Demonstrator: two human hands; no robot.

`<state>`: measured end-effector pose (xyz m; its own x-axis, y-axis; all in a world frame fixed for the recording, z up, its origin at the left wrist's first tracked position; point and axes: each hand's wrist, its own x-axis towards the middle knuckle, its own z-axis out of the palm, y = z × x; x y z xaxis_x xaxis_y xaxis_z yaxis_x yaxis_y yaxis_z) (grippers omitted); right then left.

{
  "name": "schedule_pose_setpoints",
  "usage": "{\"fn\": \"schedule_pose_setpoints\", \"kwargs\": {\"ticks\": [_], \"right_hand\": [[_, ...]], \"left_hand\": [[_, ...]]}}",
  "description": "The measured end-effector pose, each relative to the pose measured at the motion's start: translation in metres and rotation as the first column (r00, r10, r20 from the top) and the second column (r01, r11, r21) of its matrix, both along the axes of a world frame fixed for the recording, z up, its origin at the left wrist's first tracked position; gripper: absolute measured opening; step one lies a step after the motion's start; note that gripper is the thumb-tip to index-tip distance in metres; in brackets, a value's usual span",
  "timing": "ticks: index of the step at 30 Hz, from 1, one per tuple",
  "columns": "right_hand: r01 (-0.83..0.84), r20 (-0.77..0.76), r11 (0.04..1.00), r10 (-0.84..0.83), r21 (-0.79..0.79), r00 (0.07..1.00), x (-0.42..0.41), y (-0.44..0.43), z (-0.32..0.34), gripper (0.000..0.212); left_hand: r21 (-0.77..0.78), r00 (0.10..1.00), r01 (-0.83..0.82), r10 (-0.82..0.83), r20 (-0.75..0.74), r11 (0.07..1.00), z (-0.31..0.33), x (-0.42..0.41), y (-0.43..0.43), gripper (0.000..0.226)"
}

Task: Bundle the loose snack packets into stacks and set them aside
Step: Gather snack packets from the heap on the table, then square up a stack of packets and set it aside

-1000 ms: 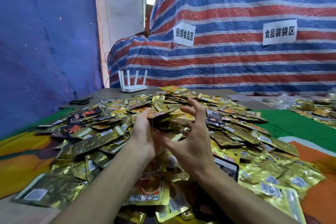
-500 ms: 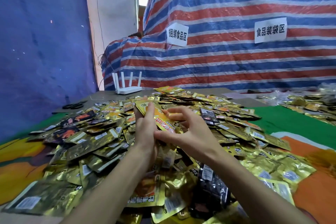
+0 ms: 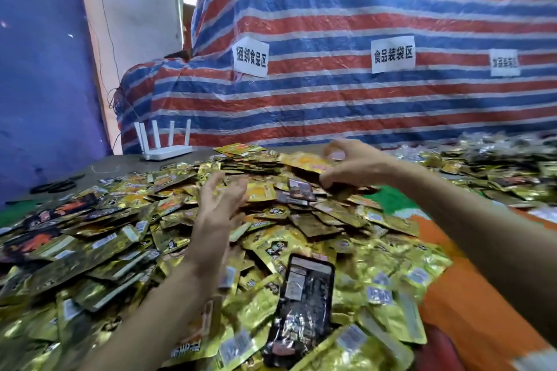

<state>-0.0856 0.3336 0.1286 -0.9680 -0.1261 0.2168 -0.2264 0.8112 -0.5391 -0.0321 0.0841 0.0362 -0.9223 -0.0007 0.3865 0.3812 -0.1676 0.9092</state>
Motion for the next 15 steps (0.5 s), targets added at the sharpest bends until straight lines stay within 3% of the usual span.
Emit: {"fn": "schedule_pose_setpoints", "kwargs": {"ticks": [3, 7, 12, 15], "right_hand": [[0.327, 0.041, 0.936, -0.335, 0.133, 0.941, -0.03, 0.071, -0.004, 0.059], [0.602, -0.012, 0.779, -0.609, 0.175, 0.793, -0.047, 0.13, -0.042, 0.037], [0.654, 0.148, 0.677, -0.724, 0.337, 0.674, -0.057, 0.142, -0.086, 0.056], [0.65, 0.011, 0.661, -0.705, 0.376, 0.71, -0.046, 0.117, -0.072, 0.048]], "left_hand": [[-0.055, 0.998, -0.042, 0.039, -0.046, 0.998, -0.003, -0.003, -0.004, 0.052], [-0.076, 0.996, -0.03, 0.024, -0.083, 0.997, -0.001, -0.001, -0.003, 0.04], [-0.152, 0.994, -0.044, 0.028, -0.108, 0.987, -0.001, 0.004, -0.002, 0.028], [-0.296, 0.987, -0.071, 0.024, -0.162, 0.952, -0.003, 0.005, -0.004, 0.014]]}}
